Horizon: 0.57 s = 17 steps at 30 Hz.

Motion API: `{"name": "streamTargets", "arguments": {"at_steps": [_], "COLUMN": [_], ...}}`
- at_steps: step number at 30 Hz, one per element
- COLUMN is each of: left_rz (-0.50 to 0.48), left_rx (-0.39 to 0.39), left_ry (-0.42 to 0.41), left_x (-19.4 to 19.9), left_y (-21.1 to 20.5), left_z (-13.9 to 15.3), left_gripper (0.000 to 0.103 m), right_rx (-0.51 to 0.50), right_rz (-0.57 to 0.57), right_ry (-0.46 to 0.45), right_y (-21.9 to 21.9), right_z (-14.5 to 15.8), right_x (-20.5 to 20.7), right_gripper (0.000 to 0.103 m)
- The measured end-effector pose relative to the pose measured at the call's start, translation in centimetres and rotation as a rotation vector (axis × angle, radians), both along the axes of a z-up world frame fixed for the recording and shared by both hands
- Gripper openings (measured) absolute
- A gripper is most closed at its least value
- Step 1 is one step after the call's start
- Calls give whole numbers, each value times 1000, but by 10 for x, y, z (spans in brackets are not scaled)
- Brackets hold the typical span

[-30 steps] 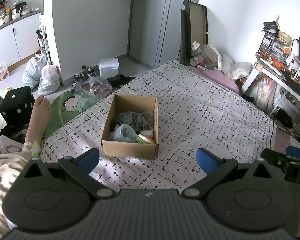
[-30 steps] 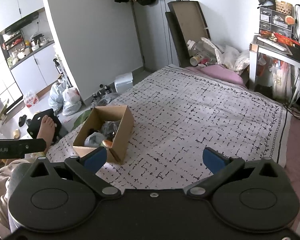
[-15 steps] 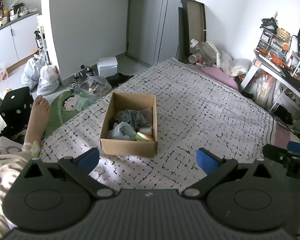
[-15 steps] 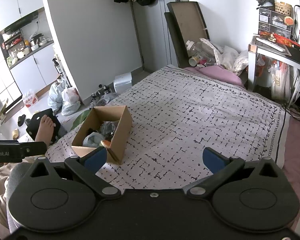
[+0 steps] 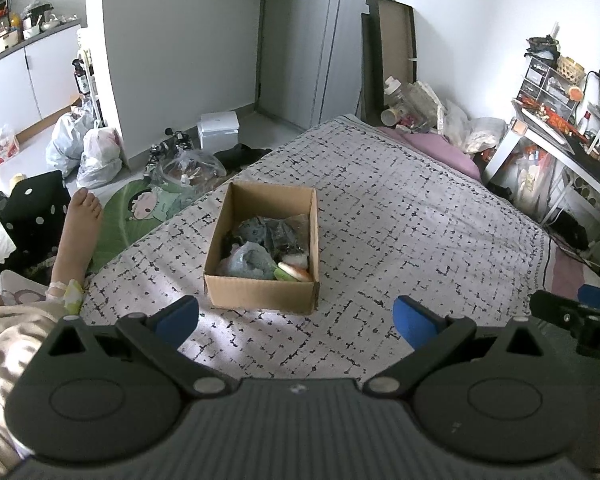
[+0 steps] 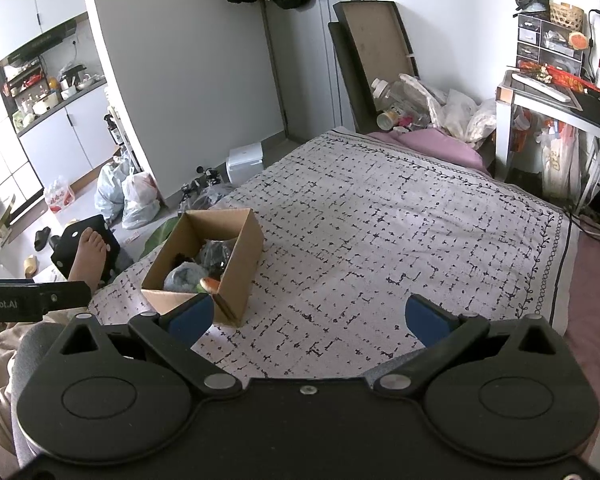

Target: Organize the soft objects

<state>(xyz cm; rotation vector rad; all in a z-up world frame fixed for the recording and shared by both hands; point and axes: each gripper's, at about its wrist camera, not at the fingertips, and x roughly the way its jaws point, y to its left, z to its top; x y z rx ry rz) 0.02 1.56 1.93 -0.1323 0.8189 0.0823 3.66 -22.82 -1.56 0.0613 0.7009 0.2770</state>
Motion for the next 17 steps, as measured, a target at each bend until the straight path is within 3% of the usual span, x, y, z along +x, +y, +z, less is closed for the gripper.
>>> {"name": "streamTargets", "arguments": {"at_steps": [17], "left_rz": [-13], "left_rx": [7], "left_ry": [-8], "left_x": [4], "left_y": [-4], "left_z": [-1], "left_gripper": [102], "right_rx": [-19], "right_rz": [0], "right_ry": [7], "right_y": [-4], "right_z": [-2], "right_x": [2], "right_gripper": [103]}}
